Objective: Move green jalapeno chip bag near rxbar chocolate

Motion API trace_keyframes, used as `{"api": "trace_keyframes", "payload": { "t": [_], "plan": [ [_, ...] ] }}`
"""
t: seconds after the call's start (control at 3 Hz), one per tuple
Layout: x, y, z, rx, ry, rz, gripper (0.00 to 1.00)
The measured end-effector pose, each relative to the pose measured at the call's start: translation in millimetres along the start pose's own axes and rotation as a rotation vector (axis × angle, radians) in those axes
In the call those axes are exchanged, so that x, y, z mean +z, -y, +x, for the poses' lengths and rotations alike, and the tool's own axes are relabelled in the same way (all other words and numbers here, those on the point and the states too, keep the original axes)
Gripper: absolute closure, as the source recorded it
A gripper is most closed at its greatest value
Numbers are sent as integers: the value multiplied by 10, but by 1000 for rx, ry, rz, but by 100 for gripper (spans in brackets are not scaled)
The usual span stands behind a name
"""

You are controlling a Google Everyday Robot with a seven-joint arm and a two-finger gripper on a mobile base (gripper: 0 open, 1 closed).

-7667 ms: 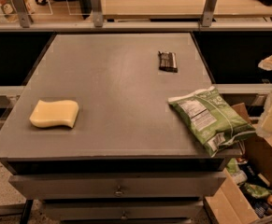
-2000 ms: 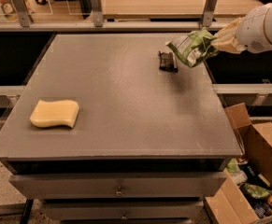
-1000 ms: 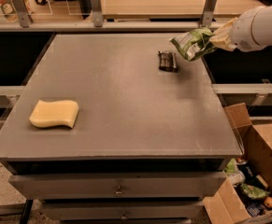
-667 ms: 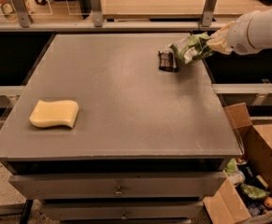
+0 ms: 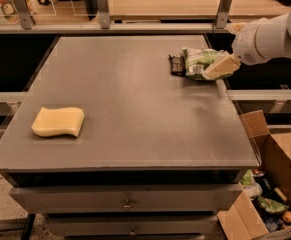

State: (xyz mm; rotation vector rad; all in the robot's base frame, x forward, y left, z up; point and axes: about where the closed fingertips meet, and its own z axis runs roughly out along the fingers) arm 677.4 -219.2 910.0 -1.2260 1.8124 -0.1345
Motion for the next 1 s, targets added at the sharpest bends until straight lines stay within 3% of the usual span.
{"api": "trace_keyframes", "payload": {
  "t": [0.67,1.0],
  "plan": [
    [-31,-196,-52,-36,-26,-122,0],
    [-30,-196,-53,-36,-26,-122,0]
  ]
}}
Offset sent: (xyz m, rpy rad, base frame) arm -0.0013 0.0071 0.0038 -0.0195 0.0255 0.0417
